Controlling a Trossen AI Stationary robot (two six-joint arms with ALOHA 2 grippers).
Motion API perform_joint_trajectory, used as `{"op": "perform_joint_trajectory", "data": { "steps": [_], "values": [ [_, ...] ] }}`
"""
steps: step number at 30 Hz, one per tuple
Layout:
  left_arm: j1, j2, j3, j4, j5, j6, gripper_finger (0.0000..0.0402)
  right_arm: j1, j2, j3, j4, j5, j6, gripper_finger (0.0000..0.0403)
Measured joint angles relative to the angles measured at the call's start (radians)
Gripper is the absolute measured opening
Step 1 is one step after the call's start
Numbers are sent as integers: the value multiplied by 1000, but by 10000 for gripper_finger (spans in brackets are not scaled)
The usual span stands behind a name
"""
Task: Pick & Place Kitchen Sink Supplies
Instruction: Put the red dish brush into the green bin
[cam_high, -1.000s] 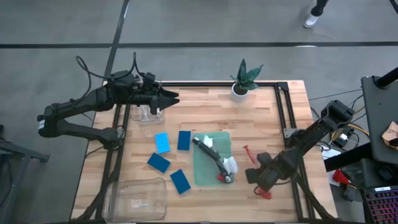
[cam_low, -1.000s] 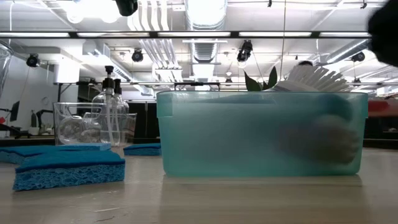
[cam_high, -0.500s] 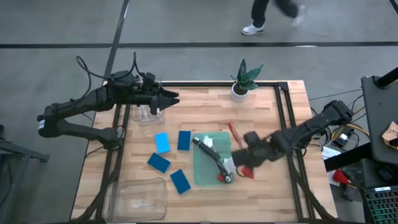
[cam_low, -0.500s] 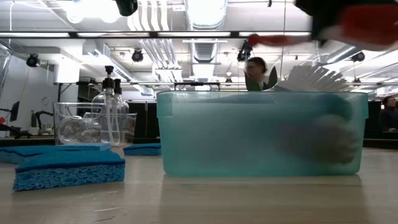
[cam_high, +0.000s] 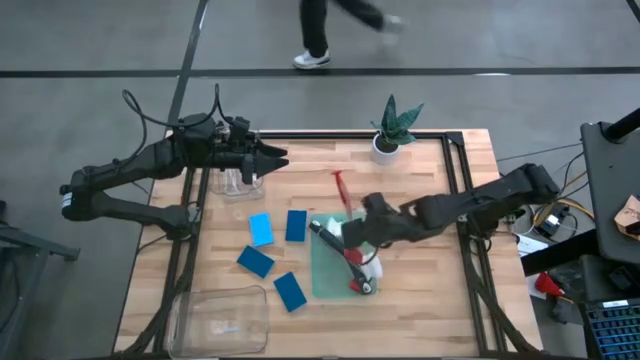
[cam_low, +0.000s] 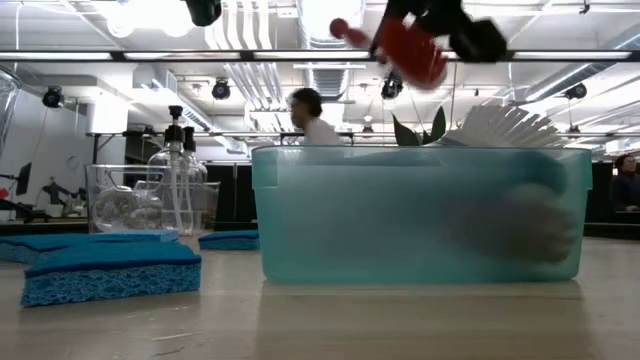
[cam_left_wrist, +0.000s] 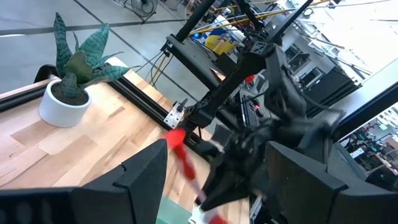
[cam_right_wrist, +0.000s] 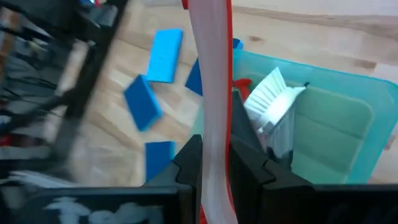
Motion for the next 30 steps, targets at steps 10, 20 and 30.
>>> {"op": "perform_joint_trajectory", "data": {
  "steps": [10,20,30],
  "values": [
    [0,0,0,-7,0,0,262,31,207,3,182,-11,-161,49],
    [0,0,0,-8,0,-9,262,49,334,2,200,-57,35,50],
    [0,0,0,-41,0,7,262,55,340,2,201,-123,55,91]
  ]
}}
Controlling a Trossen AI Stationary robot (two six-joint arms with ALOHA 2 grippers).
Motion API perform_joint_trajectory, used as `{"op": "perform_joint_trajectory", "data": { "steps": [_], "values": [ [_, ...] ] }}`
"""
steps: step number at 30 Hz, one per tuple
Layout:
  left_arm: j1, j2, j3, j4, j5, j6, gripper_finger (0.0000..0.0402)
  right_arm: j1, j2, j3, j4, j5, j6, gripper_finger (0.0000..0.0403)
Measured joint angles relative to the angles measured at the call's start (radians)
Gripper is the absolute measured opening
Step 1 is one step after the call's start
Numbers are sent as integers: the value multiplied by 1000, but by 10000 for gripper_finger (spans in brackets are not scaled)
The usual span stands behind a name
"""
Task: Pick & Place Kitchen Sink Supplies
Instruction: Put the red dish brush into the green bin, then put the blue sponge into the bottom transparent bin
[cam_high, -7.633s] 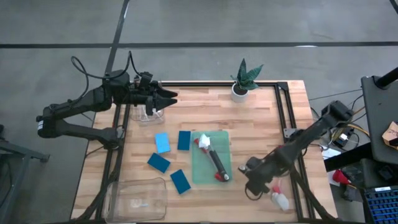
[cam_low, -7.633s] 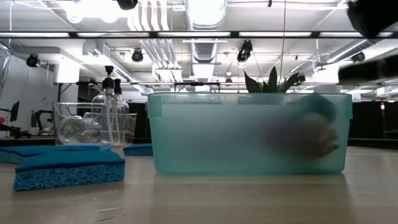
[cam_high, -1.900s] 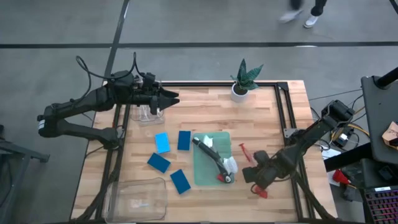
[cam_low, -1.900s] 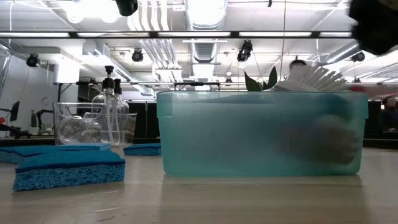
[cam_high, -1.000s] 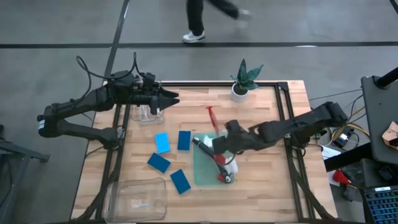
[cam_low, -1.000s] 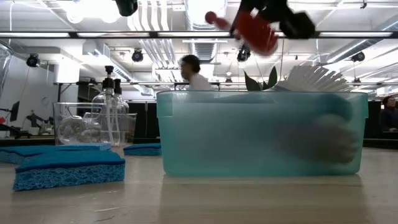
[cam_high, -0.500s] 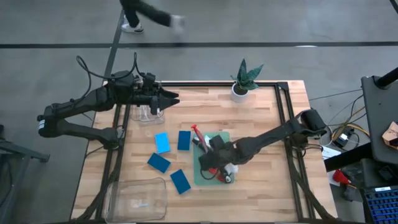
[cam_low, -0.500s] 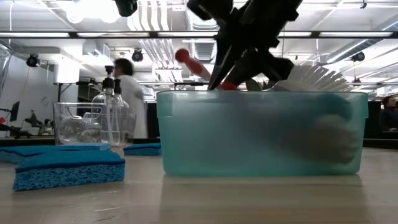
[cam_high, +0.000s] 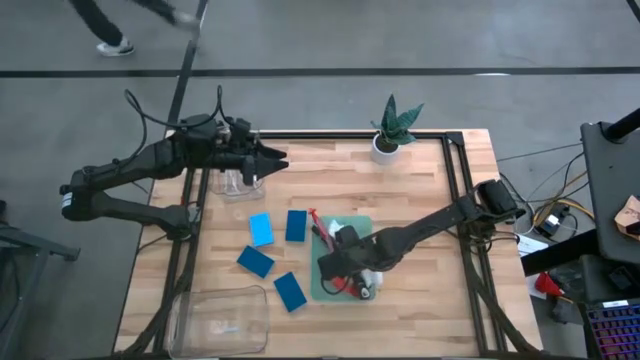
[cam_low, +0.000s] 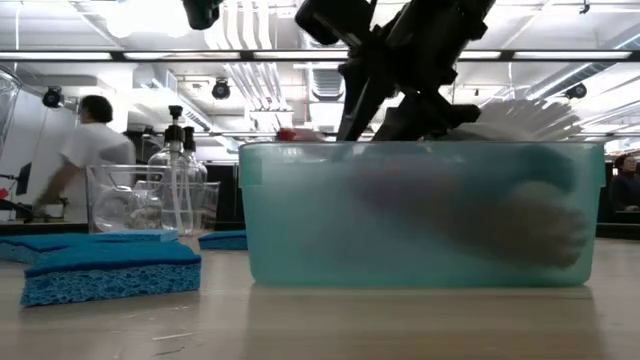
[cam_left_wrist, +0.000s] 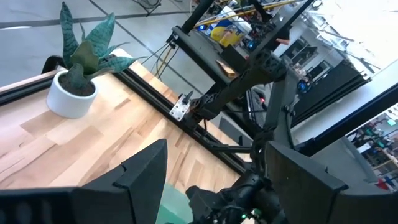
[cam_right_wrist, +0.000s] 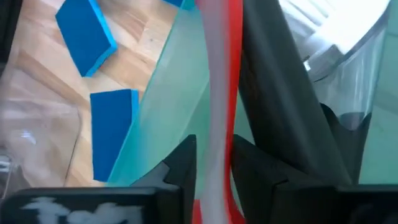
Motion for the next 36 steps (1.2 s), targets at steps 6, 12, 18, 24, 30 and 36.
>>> {"op": "perform_joint_trajectory", "data": {
  "steps": [6,12,18,24,30,36],
  "values": [
    [0,0,0,-35,0,5,262,1,-23,36,-3,-1,-33,142],
    [0,13,0,-87,-10,15,262,0,-68,89,-4,92,-179,182],
    [0,67,0,-205,52,60,262,-14,-148,123,-5,231,-329,196],
    [0,122,0,-416,74,141,262,-24,-246,128,-17,318,-429,192],
    [-34,199,0,-468,208,196,261,-24,-314,119,-35,399,-454,191],
    [-77,306,0,-588,139,108,261,-24,-329,117,-36,415,-487,183]
  ]
}}
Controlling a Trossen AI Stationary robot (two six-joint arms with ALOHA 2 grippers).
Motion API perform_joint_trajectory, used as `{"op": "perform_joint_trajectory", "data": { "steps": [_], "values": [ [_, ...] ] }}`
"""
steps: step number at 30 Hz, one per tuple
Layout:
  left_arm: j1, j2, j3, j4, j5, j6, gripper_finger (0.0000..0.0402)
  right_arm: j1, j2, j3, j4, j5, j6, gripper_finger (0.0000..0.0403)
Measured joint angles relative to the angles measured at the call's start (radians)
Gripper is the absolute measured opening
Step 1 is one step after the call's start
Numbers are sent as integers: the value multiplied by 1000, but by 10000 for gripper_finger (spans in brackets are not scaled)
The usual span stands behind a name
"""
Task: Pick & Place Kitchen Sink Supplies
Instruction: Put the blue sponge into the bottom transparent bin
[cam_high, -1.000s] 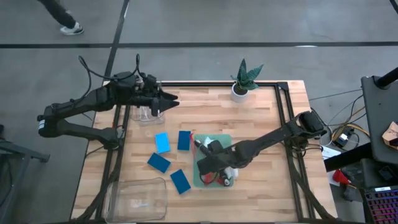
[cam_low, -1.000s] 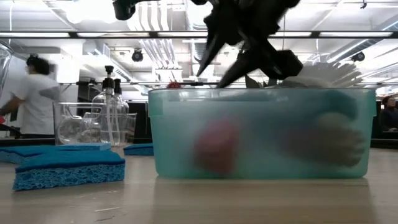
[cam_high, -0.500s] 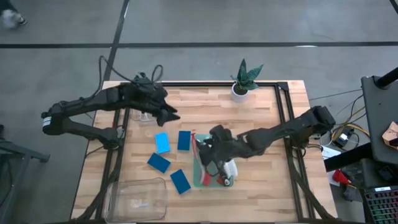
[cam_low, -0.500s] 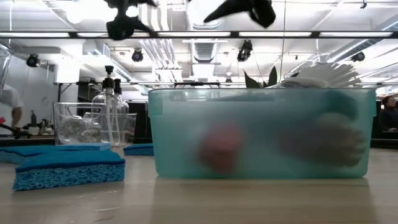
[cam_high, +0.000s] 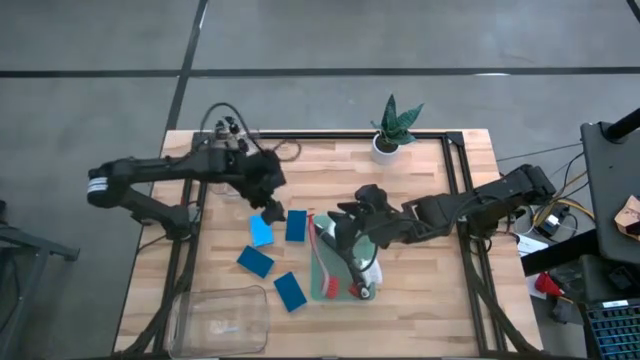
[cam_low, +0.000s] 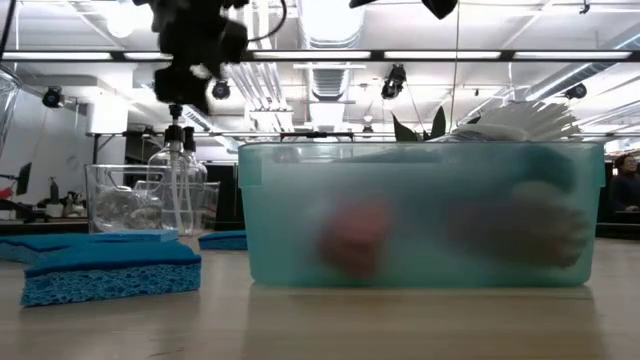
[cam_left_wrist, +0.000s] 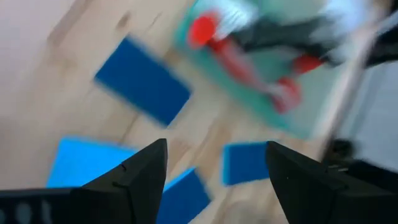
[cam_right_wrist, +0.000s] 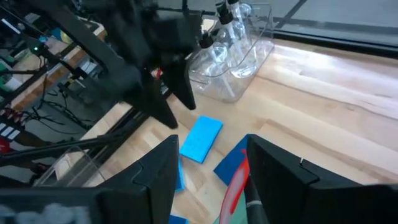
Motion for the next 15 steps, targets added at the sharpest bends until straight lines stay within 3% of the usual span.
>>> {"op": "perform_joint_trajectory", "data": {
  "steps": [6,10,15],
  "values": [
    [-57,47,-35,-141,-193,8,261,0,0,0,0,0,0,176],
    [-100,29,-95,-142,-160,121,261,-2,0,0,1,0,-12,177],
    [-149,8,-170,-127,-167,125,261,-6,0,0,1,0,-14,180]
  ]
}}
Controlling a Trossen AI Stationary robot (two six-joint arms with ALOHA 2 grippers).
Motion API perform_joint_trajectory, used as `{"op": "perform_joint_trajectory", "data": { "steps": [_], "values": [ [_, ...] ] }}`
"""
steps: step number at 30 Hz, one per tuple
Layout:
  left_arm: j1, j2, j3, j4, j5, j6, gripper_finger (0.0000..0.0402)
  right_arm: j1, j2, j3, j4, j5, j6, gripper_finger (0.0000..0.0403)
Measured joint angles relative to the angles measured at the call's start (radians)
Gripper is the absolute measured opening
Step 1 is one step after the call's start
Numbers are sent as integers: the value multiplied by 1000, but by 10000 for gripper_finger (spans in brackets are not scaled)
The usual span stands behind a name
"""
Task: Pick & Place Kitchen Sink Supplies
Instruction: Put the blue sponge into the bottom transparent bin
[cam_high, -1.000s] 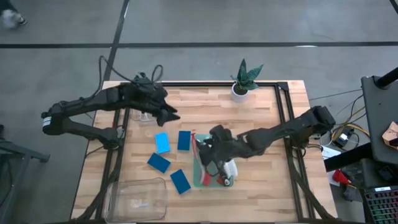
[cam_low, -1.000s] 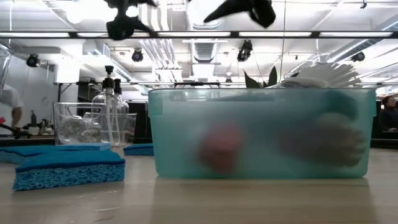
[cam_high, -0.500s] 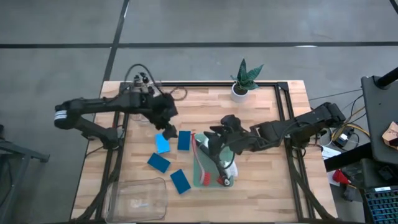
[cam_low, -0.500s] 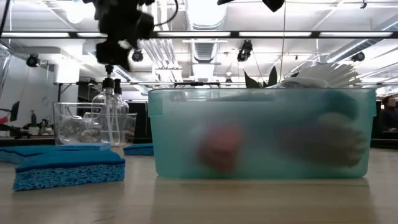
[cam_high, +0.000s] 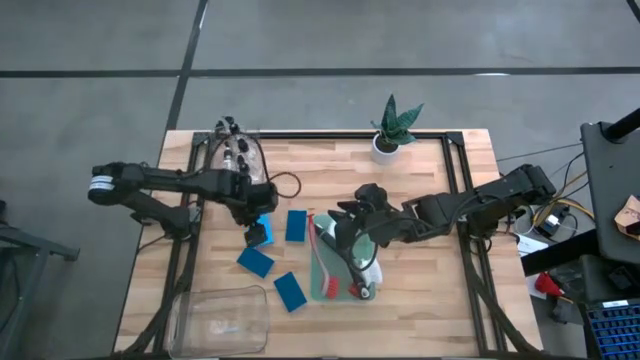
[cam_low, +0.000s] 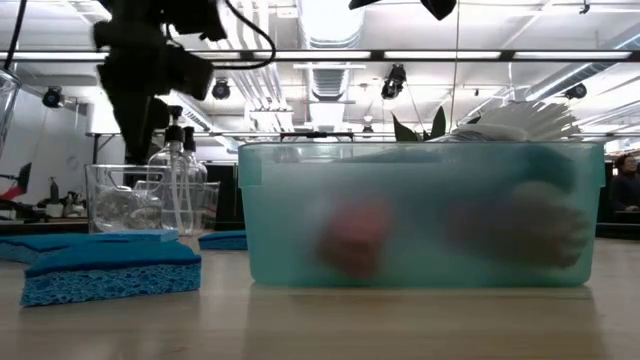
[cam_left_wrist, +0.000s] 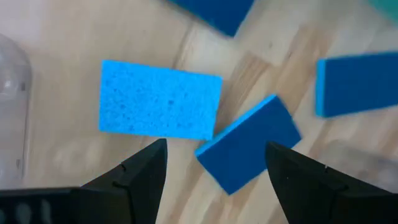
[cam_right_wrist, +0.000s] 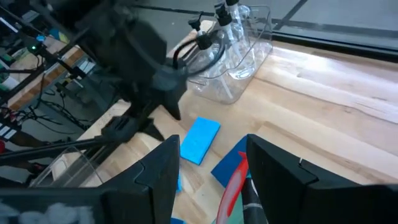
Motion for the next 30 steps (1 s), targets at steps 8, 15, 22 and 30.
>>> {"op": "perform_joint_trajectory", "data": {
  "steps": [8,15,22,30],
  "values": [
    [-141,-1,-111,165,-54,123,261,-7,0,-4,0,0,0,170],
    [-219,0,-181,258,-267,83,261,-15,0,-12,0,0,2,164],
    [-229,0,-251,401,-276,87,261,-16,0,-17,0,0,3,169],
    [-231,0,-316,463,-280,86,261,-19,0,-19,1,0,1,158]
  ]
}}
